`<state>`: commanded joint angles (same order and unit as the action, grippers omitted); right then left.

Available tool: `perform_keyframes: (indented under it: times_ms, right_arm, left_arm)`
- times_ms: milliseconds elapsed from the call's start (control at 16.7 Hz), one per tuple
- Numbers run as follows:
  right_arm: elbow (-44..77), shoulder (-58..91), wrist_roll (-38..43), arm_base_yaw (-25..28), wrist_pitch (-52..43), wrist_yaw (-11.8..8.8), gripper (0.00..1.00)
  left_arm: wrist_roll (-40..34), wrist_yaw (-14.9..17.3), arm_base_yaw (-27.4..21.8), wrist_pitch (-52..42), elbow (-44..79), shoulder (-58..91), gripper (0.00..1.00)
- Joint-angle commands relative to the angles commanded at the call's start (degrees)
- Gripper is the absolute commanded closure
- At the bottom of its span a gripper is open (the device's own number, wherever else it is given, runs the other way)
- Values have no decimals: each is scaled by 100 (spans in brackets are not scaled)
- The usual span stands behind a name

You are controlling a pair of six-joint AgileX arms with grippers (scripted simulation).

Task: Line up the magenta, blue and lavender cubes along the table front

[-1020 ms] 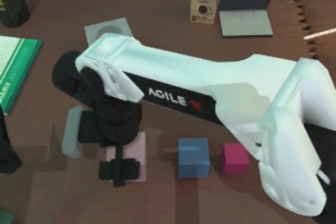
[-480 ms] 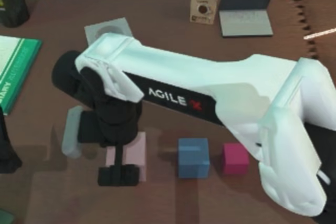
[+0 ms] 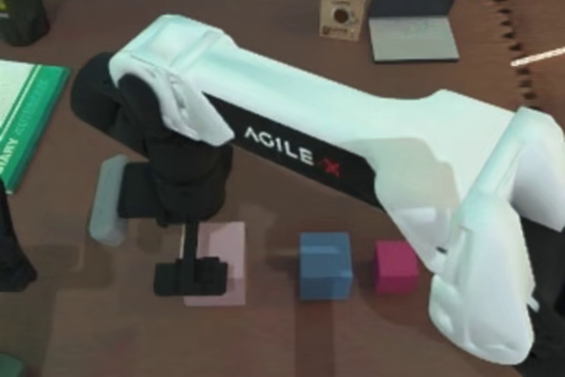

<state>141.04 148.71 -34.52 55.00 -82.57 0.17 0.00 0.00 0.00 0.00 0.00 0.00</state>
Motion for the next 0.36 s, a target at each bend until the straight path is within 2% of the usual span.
perform_keyframes:
  times_ms: [180, 360]
  right_arm:
    - [714, 74, 8, 2, -601, 10, 0]
    - [931, 84, 7, 6, -811, 19, 0]
  left_arm:
    - [0, 0, 0, 0, 0, 0, 0]
    - [0, 0, 0, 0, 0, 0, 0]
